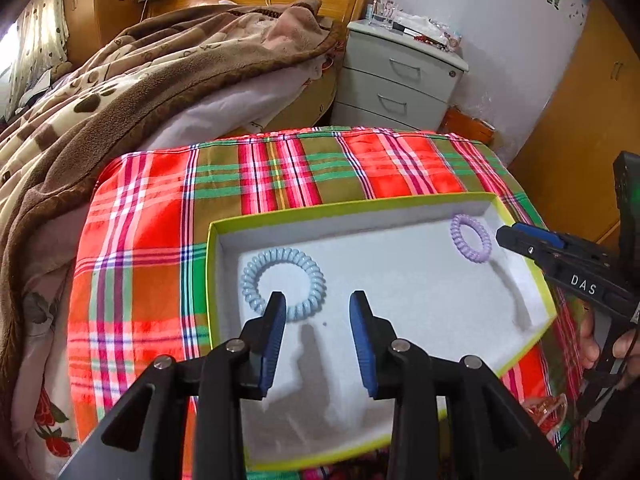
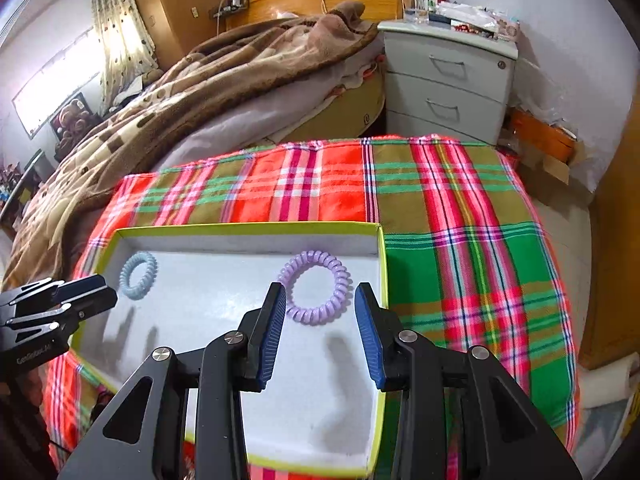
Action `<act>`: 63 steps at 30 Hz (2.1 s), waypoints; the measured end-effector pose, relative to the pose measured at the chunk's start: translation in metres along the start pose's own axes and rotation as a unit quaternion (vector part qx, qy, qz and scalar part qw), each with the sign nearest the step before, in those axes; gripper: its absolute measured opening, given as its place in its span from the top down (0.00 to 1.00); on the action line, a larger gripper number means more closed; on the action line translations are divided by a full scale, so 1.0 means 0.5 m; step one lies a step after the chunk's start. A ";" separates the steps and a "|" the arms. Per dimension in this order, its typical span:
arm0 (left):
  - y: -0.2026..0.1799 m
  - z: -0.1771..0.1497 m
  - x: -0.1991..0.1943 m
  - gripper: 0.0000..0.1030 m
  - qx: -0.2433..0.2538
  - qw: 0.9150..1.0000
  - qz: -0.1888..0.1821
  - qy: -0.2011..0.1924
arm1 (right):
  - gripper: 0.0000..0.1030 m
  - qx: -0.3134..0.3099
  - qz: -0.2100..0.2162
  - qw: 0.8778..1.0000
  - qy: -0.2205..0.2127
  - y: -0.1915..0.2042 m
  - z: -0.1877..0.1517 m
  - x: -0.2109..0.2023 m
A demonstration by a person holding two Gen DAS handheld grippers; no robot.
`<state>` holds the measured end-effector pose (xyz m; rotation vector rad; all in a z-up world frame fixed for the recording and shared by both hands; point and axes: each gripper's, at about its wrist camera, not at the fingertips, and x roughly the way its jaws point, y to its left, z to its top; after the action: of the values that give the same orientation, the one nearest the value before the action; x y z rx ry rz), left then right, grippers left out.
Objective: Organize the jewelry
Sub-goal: 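Grasp the clear claw hair clip with the right tool, then grasp the black watch band with the left tool while the right tool holds the clip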
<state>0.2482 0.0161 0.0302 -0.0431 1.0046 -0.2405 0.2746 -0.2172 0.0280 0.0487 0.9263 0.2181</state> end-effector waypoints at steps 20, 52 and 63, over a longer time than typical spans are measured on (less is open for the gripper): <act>-0.002 -0.174 -0.161 0.64 -0.040 0.998 -0.021 -0.050 | 0.64 -0.041 0.033 0.998 -0.043 0.014 -0.188 -0.169; 0.022 -0.335 -0.176 0.59 -0.083 0.995 -0.045 -0.021 | 0.67 -0.117 0.073 0.986 0.093 0.029 -0.313 -0.146; 0.021 -0.334 -0.165 0.59 -0.085 0.996 -0.037 -0.014 | 0.75 0.001 0.066 0.995 0.074 0.001 -0.334 -0.180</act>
<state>0.0677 0.0569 0.0073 -0.2382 0.9957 -0.2199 0.0890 -0.2442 -0.0015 0.0971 1.0729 0.3471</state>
